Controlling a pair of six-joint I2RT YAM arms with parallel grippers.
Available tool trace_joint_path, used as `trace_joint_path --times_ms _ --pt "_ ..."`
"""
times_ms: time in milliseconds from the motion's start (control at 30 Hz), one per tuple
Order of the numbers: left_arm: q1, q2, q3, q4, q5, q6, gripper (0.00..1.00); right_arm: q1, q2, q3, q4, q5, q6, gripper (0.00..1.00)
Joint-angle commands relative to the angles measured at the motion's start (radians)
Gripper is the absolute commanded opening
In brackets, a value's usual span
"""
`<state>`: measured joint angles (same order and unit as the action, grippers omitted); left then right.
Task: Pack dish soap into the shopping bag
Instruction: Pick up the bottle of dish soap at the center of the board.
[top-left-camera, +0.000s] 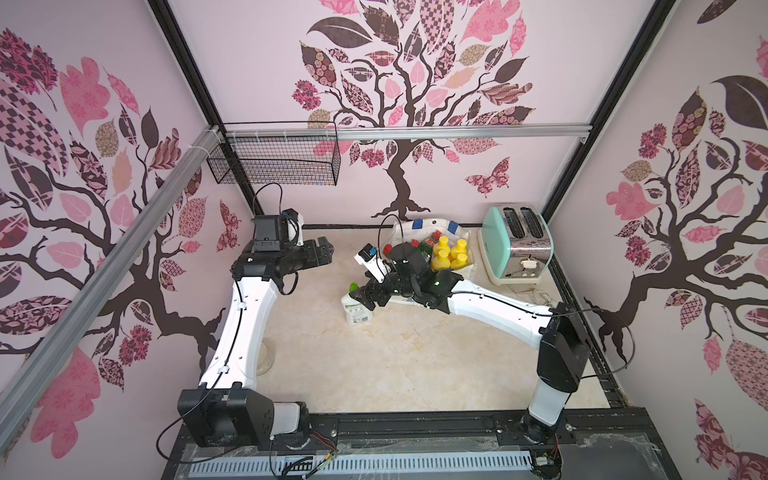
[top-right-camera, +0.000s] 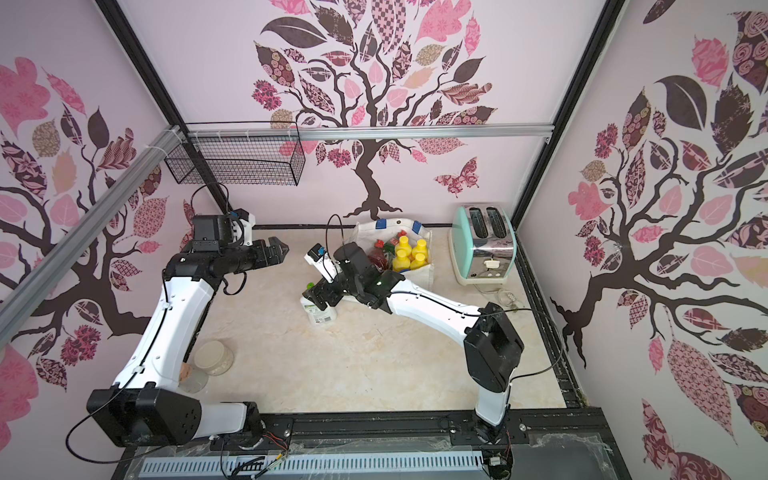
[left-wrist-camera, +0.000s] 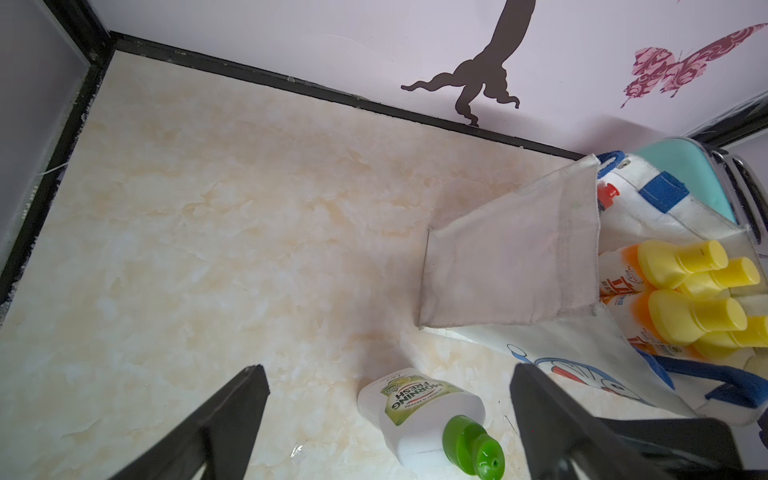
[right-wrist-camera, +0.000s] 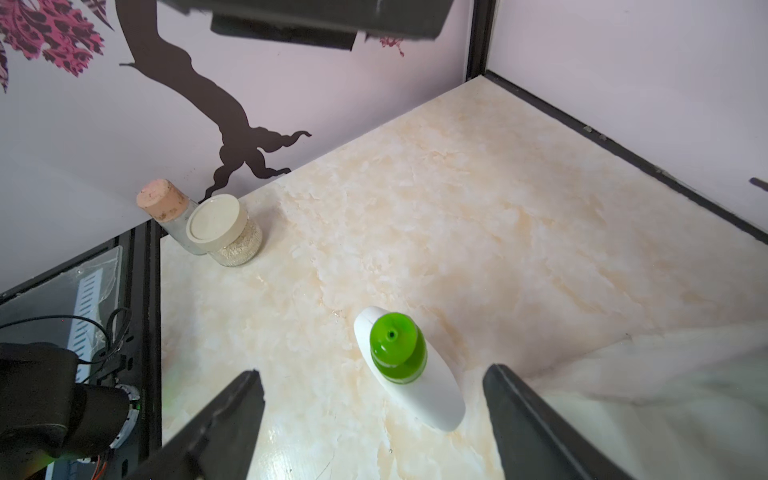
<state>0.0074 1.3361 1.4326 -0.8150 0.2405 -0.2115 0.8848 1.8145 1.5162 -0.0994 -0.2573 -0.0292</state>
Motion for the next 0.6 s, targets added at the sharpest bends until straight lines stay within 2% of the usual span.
trace_joint_path --times_ms 0,567 --pt "0.012 -0.05 -0.013 0.025 -0.01 -0.011 0.97 0.01 0.042 0.056 0.015 0.009 -0.022 0.87" --pt "0.018 -0.066 -0.049 0.029 -0.011 -0.002 0.97 0.02 0.16 0.141 0.056 0.049 -0.02 0.68"
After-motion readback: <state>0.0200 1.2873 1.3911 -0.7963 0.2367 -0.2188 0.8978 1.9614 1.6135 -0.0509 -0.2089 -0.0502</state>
